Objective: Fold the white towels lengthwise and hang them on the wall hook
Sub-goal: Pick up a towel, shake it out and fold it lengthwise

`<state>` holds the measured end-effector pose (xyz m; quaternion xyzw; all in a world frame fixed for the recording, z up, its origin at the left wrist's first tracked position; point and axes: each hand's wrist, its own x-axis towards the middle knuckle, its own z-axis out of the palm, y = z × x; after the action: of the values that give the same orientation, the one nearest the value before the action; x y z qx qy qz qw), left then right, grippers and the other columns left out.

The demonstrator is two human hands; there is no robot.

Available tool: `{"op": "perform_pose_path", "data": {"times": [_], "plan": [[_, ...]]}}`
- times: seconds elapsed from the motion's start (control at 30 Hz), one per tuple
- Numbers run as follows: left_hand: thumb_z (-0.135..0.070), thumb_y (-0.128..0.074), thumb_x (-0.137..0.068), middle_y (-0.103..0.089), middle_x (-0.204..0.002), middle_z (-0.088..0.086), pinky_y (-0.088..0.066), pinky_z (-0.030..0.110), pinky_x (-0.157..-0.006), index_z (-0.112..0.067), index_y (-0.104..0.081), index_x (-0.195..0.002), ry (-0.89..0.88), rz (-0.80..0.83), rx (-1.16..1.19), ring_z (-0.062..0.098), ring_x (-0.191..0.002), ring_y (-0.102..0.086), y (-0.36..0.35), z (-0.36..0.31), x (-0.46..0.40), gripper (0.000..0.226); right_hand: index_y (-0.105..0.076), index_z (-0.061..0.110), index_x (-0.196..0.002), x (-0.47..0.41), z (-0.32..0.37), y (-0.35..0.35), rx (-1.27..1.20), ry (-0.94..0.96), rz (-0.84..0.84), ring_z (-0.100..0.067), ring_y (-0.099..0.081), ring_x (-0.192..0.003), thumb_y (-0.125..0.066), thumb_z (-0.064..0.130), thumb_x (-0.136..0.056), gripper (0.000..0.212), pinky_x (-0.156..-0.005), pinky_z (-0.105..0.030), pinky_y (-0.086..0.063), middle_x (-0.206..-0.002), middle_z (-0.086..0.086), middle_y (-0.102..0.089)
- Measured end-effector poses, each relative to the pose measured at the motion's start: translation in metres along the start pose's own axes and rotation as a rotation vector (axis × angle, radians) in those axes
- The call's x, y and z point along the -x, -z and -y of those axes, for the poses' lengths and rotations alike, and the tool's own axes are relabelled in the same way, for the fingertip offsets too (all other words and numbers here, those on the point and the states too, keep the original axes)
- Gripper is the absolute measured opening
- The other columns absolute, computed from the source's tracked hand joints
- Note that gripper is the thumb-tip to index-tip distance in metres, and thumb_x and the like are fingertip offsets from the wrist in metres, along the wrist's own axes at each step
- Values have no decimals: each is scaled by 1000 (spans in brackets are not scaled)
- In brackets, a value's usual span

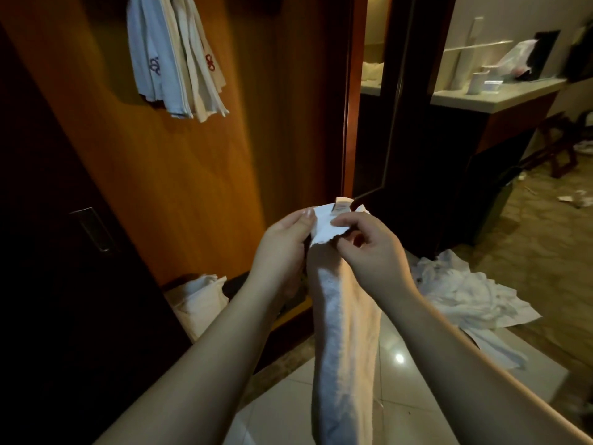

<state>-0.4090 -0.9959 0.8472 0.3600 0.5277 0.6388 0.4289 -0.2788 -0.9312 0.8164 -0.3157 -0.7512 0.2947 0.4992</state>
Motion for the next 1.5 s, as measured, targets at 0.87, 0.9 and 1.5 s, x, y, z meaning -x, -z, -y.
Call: {"op": "perform_pose_path", "data": {"times": [0.87, 0.9, 1.5], "plan": [[-26, -65, -89, -72, -117, -10, -55, 19, -83, -45, -74, -106, -188, 278, -99, 9, -112, -67, -8, -17, 15, 27, -67, 25, -86, -15, 34, 38, 304, 63, 35, 0, -51, -81, -53, 52, -89, 31, -66, -14, -34, -81, 14, -58], [-21, -66, -91, -72, -116, -11, -55, 19, -84, -45, -73, -107, -202, 269, -120, 8, -112, -66, -9, -14, 14, 30, -66, 27, -86, -15, 33, 39, 291, 45, 33, 0, -53, -81, -55, 53, -89, 28, -64, -17, -34, -81, 15, -59], [-5, -55, -98, -75, -90, -6, -56, 19, -69, -15, -71, -102, -195, 126, -236, 8, -85, -70, 21, -23, -6, 19, -56, 41, -79, -22, -57, 79, 713, -162, 772, -1, -41, -101, -63, 57, -88, 19, -70, -15, -26, -100, 24, -46]]}}
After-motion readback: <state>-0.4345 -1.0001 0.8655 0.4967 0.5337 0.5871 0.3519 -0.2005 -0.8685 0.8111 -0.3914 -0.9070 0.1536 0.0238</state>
